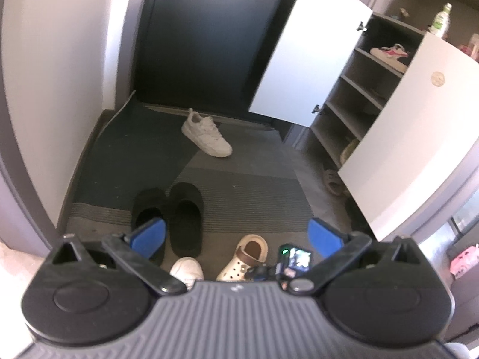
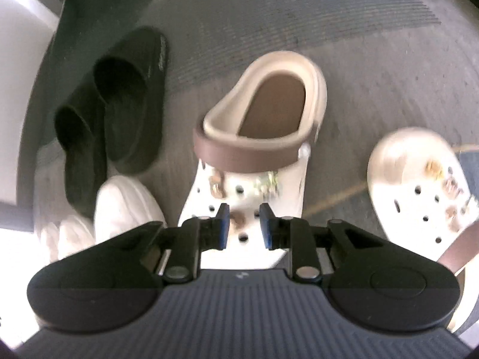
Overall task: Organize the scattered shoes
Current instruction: 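Carry the cream clog with the right gripper toward the other clog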
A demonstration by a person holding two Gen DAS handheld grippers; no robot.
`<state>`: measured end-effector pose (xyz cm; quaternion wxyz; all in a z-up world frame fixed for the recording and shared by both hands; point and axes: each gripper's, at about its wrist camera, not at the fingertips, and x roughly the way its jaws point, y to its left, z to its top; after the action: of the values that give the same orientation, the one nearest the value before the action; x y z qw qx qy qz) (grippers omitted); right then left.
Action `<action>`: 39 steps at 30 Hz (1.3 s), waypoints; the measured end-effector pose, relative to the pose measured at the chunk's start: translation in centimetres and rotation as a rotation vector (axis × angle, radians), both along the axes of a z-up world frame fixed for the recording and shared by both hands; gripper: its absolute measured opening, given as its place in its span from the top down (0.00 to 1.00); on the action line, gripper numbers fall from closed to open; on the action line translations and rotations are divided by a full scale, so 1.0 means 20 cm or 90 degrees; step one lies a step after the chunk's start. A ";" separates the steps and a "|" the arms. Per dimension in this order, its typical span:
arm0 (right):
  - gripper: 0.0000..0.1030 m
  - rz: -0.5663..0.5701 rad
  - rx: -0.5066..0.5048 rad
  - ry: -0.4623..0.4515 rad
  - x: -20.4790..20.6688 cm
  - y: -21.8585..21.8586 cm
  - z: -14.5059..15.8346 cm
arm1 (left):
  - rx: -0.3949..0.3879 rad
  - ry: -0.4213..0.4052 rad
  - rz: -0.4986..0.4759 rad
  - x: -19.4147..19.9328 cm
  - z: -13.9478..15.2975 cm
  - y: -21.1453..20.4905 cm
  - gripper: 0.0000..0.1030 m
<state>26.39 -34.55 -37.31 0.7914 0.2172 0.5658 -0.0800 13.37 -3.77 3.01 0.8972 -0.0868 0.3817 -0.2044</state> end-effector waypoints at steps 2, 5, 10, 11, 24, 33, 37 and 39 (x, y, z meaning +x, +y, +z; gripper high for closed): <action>0.74 0.005 0.005 -0.001 0.00 0.00 0.00 | 0.001 -0.002 -0.004 -0.01 0.00 -0.01 0.00; 0.74 0.025 0.018 -0.026 0.02 -0.01 0.09 | 0.001 -0.001 -0.007 -0.02 0.00 -0.03 0.00; 0.74 0.027 0.011 -0.071 0.05 -0.08 0.21 | 0.006 0.001 0.000 -0.01 -0.01 -0.04 0.00; 0.74 0.027 0.005 -0.074 0.06 -0.09 0.22 | 0.007 0.002 0.002 -0.01 -0.01 -0.04 0.00; 0.52 0.809 -0.351 -0.007 0.09 0.31 0.42 | 0.017 0.034 -0.005 0.06 -0.06 -0.08 0.00; 0.37 1.130 -0.472 0.017 -0.05 0.24 -0.04 | 0.014 0.053 -0.023 0.12 -0.10 -0.14 0.00; 0.37 1.101 -0.493 -0.019 0.05 0.19 -0.09 | 0.025 0.066 -0.025 0.19 -0.15 -0.16 0.00; 0.37 1.114 -0.498 -0.015 0.09 0.16 -0.13 | 0.031 0.079 -0.026 0.23 -0.18 -0.17 0.00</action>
<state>28.16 -31.34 -39.94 0.5931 -0.5611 0.4528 0.3582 18.02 -7.11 -0.51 0.8692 -0.0700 0.4433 -0.2074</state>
